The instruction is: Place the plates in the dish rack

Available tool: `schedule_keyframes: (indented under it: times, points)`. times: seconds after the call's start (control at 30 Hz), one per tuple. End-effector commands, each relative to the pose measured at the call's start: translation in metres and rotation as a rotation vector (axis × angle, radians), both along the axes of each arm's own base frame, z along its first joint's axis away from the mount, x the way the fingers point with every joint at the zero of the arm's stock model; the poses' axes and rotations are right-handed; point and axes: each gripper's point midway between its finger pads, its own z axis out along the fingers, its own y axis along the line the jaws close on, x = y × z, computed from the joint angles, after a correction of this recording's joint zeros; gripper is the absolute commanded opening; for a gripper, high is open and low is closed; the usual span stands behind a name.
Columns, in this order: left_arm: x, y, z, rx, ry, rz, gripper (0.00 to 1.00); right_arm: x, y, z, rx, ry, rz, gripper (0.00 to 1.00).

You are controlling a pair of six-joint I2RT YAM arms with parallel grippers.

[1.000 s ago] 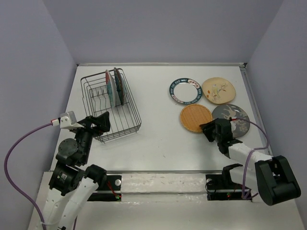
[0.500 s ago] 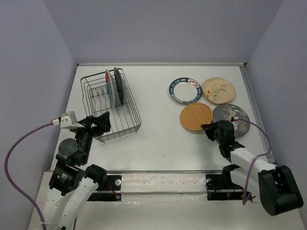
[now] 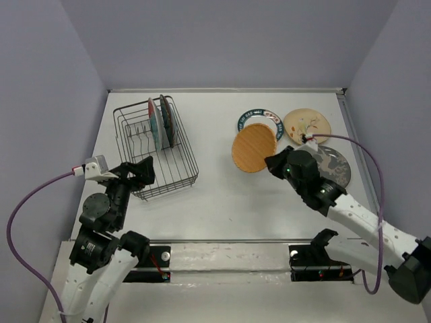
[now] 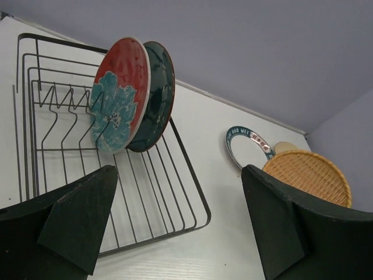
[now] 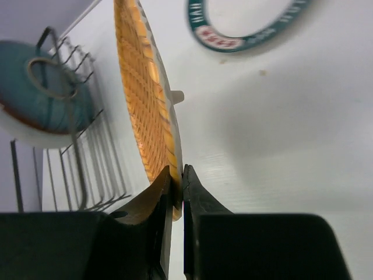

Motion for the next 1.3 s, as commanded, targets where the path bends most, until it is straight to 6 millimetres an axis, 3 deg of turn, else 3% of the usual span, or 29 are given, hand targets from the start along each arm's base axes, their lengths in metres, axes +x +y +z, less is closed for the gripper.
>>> schedule_keyframes:
  times: [0.0,0.07,0.13,0.17,0.2,0.23,0.3,0.33,0.37,0.4,0.43,0.47,0.5,0.53,0.57,0.6,0.63,0.67,0.7,0.73,0.77,0.93,1.0,1.13,1.17,1.27]
  points:
    - [0.002,0.025,0.01,-0.013,-0.025,0.131,0.99,0.022,0.069,0.103,-0.096,-0.224,0.074,0.07]
    - [-0.004,0.039,0.014,-0.041,-0.037,0.197,0.99,0.024,0.1,0.127,-0.175,-0.276,0.094,0.07]
    - [-0.011,0.058,0.02,-0.073,-0.058,0.295,0.99,0.038,0.138,0.16,-0.182,-0.333,0.108,0.07]
    - [-0.018,0.066,0.022,-0.092,-0.074,0.325,0.99,0.042,0.149,0.17,-0.212,-0.36,0.116,0.07]
    - [-0.023,0.077,0.024,-0.118,-0.084,0.381,0.99,0.047,0.174,0.162,-0.245,-0.356,0.14,0.07]
    - [-0.027,0.082,0.028,-0.134,-0.097,0.402,0.99,0.051,0.186,0.196,-0.202,-0.403,0.131,0.07]
    - [-0.034,0.091,0.028,-0.156,-0.1,0.443,0.99,0.055,0.208,0.211,-0.225,-0.431,0.141,0.07]
    - [-0.037,0.097,0.028,-0.175,-0.103,0.472,0.99,0.057,0.232,0.2,-0.255,-0.427,0.164,0.07]
    - [-0.042,0.1,0.032,-0.191,-0.12,0.482,0.99,0.058,0.241,0.228,-0.237,-0.471,0.153,0.07]
    - [-0.045,0.104,0.034,-0.204,-0.135,0.493,0.99,0.054,0.255,0.233,-0.239,-0.484,0.169,0.07]
    - [-0.048,0.106,0.037,-0.21,-0.149,0.497,0.99,0.061,0.276,0.216,-0.281,-0.473,0.186,0.07]
    - [-0.051,0.107,0.04,-0.22,-0.164,0.491,0.99,0.062,0.287,0.217,-0.296,-0.48,0.19,0.07]
    - [-0.058,0.113,0.047,-0.249,-0.202,0.507,0.99,0.063,0.293,0.246,-0.274,-0.518,0.168,0.07]
    - [-0.061,0.116,0.05,-0.247,-0.219,0.512,0.99,0.06,0.305,0.246,-0.295,-0.52,0.176,0.07]
    - [-0.062,0.116,0.052,-0.251,-0.227,0.505,0.99,0.068,0.326,0.222,-0.346,-0.506,0.183,0.07]
    - [-0.074,0.125,0.058,-0.3,-0.279,0.518,0.99,0.072,0.324,0.25,-0.334,-0.541,0.135,0.07]
    - [-0.076,0.126,0.057,-0.305,-0.288,0.519,0.99,0.072,0.333,0.251,-0.342,-0.55,0.124,0.07]
    - [-0.077,0.127,0.054,-0.311,-0.297,0.514,0.99,0.077,0.35,0.225,-0.415,-0.539,0.118,0.07]
    - [-0.076,0.127,0.051,-0.311,-0.295,0.512,0.99,0.081,0.354,0.225,-0.424,-0.546,0.102,0.07]
    - [-0.076,0.126,0.05,-0.309,-0.29,0.512,0.99,0.082,0.352,0.25,-0.368,-0.582,0.063,0.07]
    - [-0.075,0.125,0.05,-0.311,-0.287,0.506,0.99,0.081,0.359,0.247,-0.402,-0.598,0.058,0.07]
    - [-0.071,0.117,0.051,-0.31,-0.289,0.451,0.99,0.096,0.37,0.222,-0.413,-0.627,-0.049,0.07]
    - [-0.07,0.113,0.052,-0.309,-0.291,0.431,0.99,0.101,0.377,0.201,-0.452,-0.628,-0.052,0.07]
    - [-0.07,0.112,0.053,-0.31,-0.298,0.418,0.99,0.106,0.383,0.19,-0.472,-0.651,-0.072,0.07]
    - [-0.069,0.112,0.052,-0.309,-0.297,0.419,0.99,0.108,0.388,0.176,-0.5,-0.644,-0.07,0.07]
    - [-0.069,0.112,0.052,-0.306,-0.297,0.419,0.99,0.11,0.392,0.161,-0.512,-0.633,-0.068,0.07]
